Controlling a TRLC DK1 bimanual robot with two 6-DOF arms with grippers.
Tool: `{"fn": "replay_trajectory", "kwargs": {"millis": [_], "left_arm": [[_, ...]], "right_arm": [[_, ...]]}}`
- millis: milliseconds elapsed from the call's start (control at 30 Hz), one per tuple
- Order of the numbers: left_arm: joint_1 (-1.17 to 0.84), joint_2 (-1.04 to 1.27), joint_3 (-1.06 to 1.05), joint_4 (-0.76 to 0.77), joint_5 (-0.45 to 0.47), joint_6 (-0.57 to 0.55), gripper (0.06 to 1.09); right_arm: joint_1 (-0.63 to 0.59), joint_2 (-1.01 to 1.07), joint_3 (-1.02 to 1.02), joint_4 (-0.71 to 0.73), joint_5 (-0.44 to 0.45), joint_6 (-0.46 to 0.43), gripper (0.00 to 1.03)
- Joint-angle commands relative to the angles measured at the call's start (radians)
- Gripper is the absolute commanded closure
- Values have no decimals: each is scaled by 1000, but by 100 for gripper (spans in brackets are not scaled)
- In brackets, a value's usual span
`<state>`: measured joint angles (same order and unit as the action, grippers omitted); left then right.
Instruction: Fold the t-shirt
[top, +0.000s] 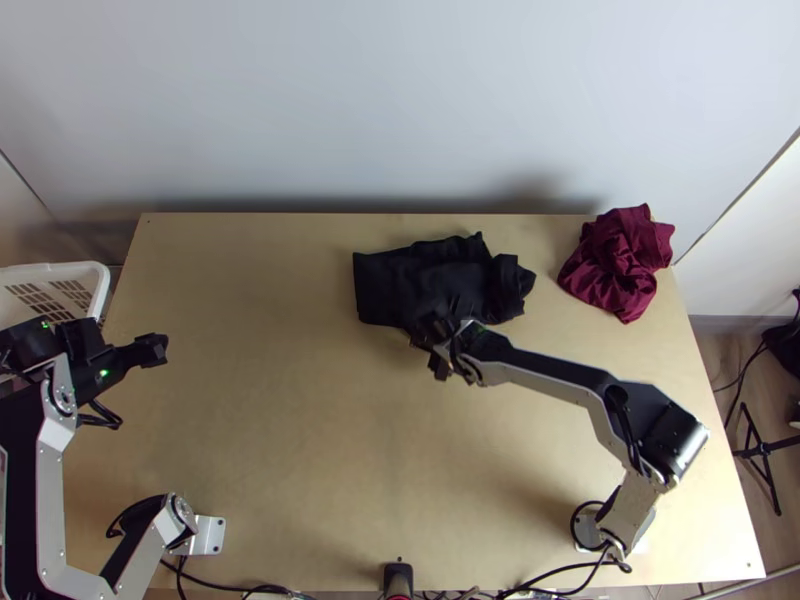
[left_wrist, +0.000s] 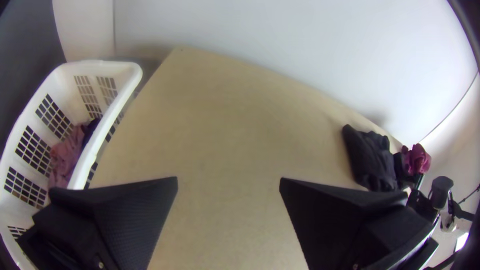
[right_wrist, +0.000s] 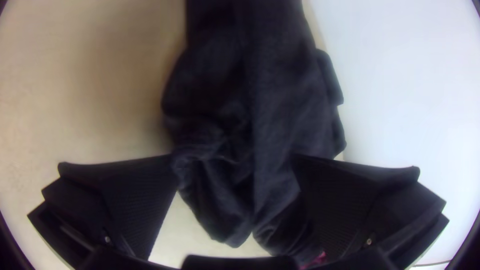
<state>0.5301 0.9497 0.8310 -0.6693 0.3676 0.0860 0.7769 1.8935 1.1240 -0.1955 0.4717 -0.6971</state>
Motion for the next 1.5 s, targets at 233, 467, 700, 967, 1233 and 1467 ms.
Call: {"fn": "replay_trajectory", "kwargs": {"millis": [233,467,700,967,1233,1467], "left_arm": [[64,-26,-6,-23,44,41,10],[62,-49,7,-53,62,41,10],[76,-57,31,-61,62,49,10],[74,-60,25,-88,70,46,10],[54,-57,14,-87,88,46,10],[45,-51,19,-82,88,52,10]], "right_arm": [[-103,134,152,87,-4,-102,20],[-102,111,123,99,-61,-162,100],[-133,1,115,131,-85,-189,100],[-176,-157,211,140,-85,-211,100],[-159,-294,161,128,-81,-191,100],[-266,-366,132,146,-74,-222,100]]}}
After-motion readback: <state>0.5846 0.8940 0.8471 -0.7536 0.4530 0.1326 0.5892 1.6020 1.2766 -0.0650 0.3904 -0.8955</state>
